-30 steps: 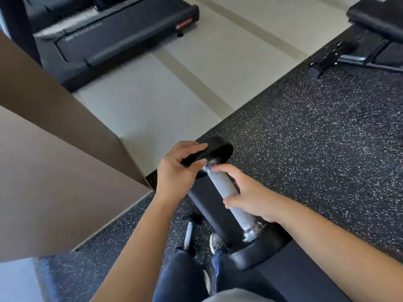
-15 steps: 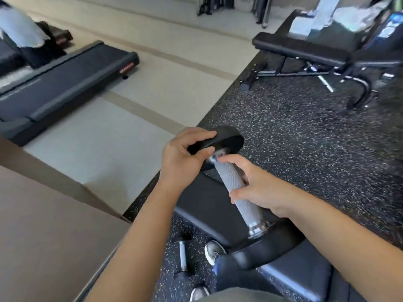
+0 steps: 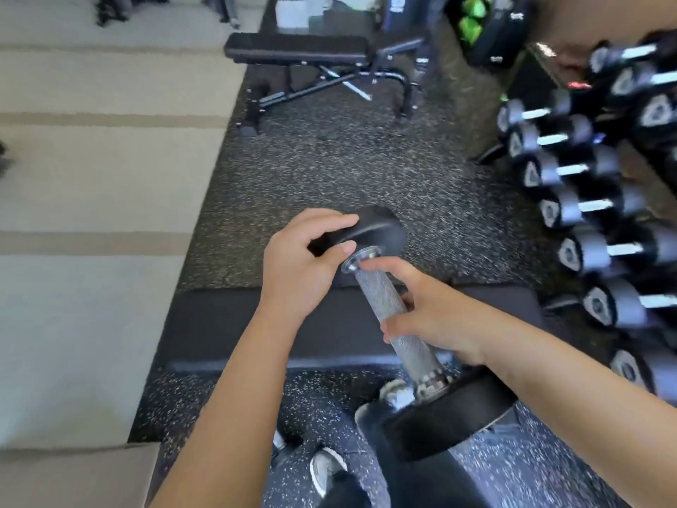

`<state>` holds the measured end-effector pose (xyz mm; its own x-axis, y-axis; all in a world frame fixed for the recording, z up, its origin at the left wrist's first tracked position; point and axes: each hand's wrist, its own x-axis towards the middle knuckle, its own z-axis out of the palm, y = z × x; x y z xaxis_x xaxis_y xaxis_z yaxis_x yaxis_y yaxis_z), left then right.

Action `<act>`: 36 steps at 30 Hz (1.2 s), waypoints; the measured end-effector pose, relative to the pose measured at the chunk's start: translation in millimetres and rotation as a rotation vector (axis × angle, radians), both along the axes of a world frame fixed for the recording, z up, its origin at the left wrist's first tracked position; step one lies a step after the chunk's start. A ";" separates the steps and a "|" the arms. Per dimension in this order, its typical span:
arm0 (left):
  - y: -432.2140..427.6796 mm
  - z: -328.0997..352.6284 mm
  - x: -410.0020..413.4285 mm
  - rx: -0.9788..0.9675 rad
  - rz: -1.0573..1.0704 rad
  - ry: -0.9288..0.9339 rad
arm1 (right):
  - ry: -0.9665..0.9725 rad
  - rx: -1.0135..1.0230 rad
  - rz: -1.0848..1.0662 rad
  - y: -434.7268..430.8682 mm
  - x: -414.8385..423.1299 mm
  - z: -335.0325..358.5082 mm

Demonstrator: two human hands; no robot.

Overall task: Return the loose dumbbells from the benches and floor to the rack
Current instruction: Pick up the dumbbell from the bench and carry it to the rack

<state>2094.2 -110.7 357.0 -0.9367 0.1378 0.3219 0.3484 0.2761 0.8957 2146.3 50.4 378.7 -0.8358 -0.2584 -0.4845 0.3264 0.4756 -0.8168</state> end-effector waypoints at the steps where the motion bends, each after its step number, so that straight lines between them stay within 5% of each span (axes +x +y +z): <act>1: 13.7 0.7 1.9 -0.009 -0.039 0.000 | 0.002 0.009 -0.045 11.1 8.8 0.1; 21: 372.7 22.0 170.3 0.053 -0.738 0.030 | 0.055 0.108 -0.761 285.1 260.5 25.5; 36: 587.4 17.1 289.8 0.007 -1.371 -0.017 | 0.020 0.059 -1.416 400.3 392.7 15.4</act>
